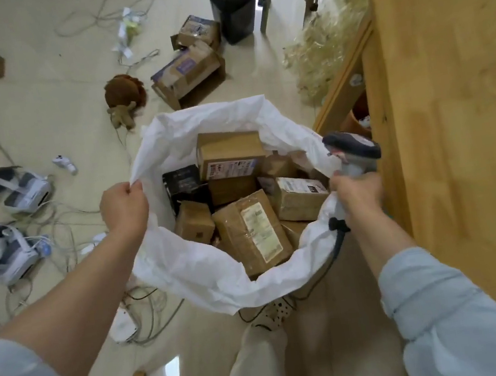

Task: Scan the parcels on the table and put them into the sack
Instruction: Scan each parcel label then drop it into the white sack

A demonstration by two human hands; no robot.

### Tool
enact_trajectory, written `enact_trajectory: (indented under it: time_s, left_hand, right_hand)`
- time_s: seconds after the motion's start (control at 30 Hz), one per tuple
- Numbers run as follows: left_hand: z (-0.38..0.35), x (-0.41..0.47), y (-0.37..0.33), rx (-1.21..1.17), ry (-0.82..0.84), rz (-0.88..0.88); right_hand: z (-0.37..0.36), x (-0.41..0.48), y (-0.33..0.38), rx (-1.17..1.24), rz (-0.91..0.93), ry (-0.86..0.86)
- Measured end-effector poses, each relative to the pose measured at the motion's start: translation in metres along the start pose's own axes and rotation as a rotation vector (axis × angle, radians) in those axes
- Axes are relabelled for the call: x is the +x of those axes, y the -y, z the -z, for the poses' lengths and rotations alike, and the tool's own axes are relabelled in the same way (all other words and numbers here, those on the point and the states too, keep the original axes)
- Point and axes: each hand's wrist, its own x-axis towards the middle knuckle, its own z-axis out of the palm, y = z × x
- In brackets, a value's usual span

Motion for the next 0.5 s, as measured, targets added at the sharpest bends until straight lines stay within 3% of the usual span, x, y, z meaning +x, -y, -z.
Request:
enact_trajectory:
  time_s: [0.1, 0.3, 0.5]
  left_hand:
    - [0.003, -0.006, -0.005, -0.031, -0.071, -0.019]
    - [-0.037, 0.000, 0.027, 0.164, 0.179, 0.031]
    - [-0.030, -0.007, -0.002, 0.048, 0.019, -0.031]
  right_hand:
    - [0.000, -0.007, 0.002, -0.002, 0.075, 0.016]
    - [-0.029, 0.007, -0.034, -0.197, -0.096, 0.100]
    - [0.004, 0.005, -0.015, -0.127, -0.056, 0.026]
